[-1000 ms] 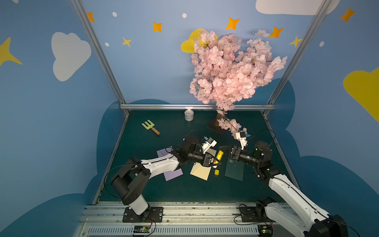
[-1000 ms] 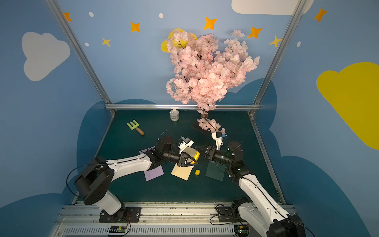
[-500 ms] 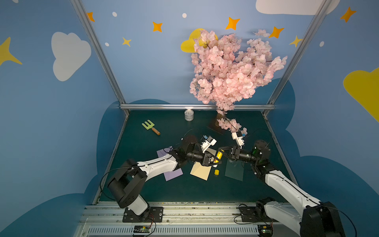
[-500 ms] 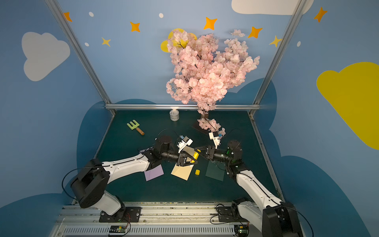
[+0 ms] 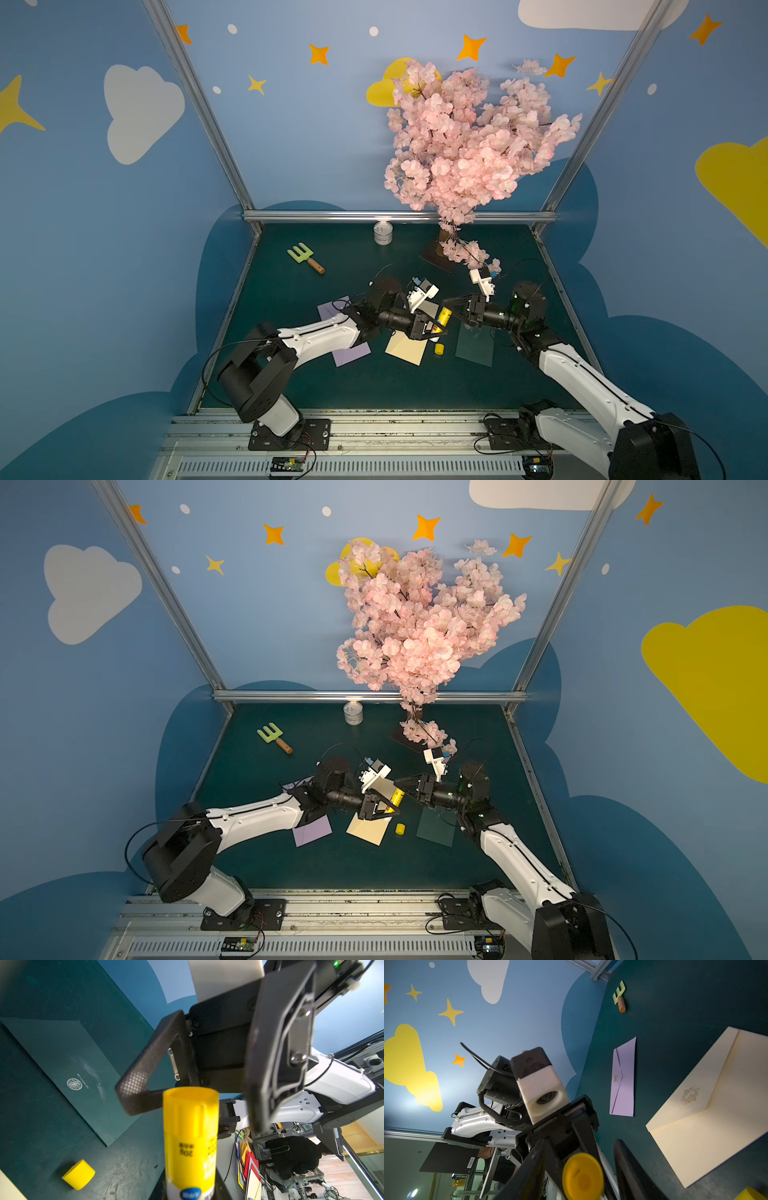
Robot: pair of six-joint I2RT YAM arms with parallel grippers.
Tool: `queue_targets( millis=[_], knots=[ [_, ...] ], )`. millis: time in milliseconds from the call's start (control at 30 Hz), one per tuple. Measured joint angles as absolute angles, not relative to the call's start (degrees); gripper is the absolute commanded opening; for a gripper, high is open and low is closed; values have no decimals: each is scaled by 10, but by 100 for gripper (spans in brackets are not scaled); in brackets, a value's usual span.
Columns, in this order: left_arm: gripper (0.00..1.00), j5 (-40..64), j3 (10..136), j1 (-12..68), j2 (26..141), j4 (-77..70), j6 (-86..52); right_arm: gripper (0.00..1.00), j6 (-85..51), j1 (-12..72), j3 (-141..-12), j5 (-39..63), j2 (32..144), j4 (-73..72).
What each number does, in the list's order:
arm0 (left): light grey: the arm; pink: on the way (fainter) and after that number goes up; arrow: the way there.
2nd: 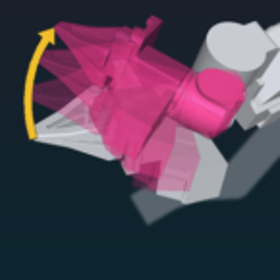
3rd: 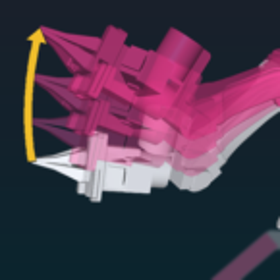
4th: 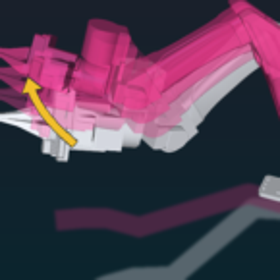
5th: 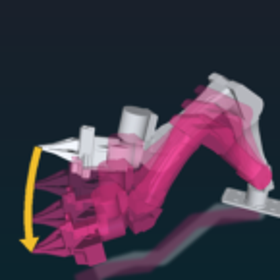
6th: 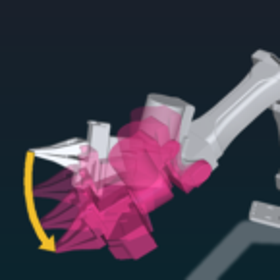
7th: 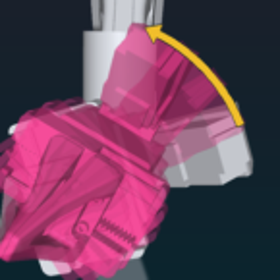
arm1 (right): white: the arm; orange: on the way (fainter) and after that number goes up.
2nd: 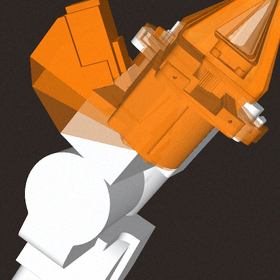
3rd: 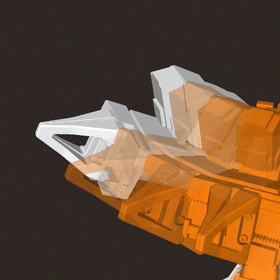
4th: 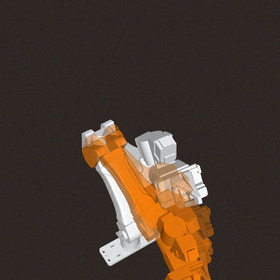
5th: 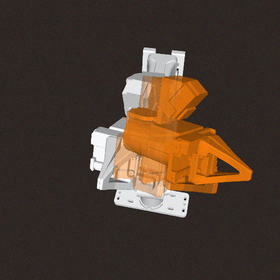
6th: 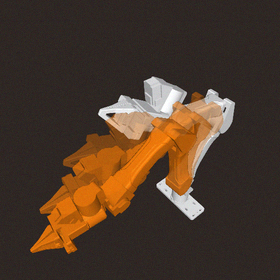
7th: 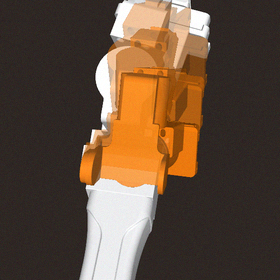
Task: Seal the envelope with a glue stick
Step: Screw the glue stick.
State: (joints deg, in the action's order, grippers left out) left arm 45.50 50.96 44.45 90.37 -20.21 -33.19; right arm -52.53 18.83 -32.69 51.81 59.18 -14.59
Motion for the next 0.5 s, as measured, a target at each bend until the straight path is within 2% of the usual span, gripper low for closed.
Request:
queue_targets(
  millis=[233, 400, 467, 500],
  knots=[
    [2, 439, 510, 448, 903, -178, -314, 41, -472, 216, -361, 474, 592, -35],
    [2, 432, 510, 448, 903, -166, -311, 27, -451, 229, -364, 451, 592, 7],
    [2, 431, 510, 448, 903, -163, -311, 28, -448, 230, -364, 447, 592, 12],
    [3, 431, 510, 448, 902, -162, -311, 33, -447, 230, -364, 446, 592, 12]
  ],
)
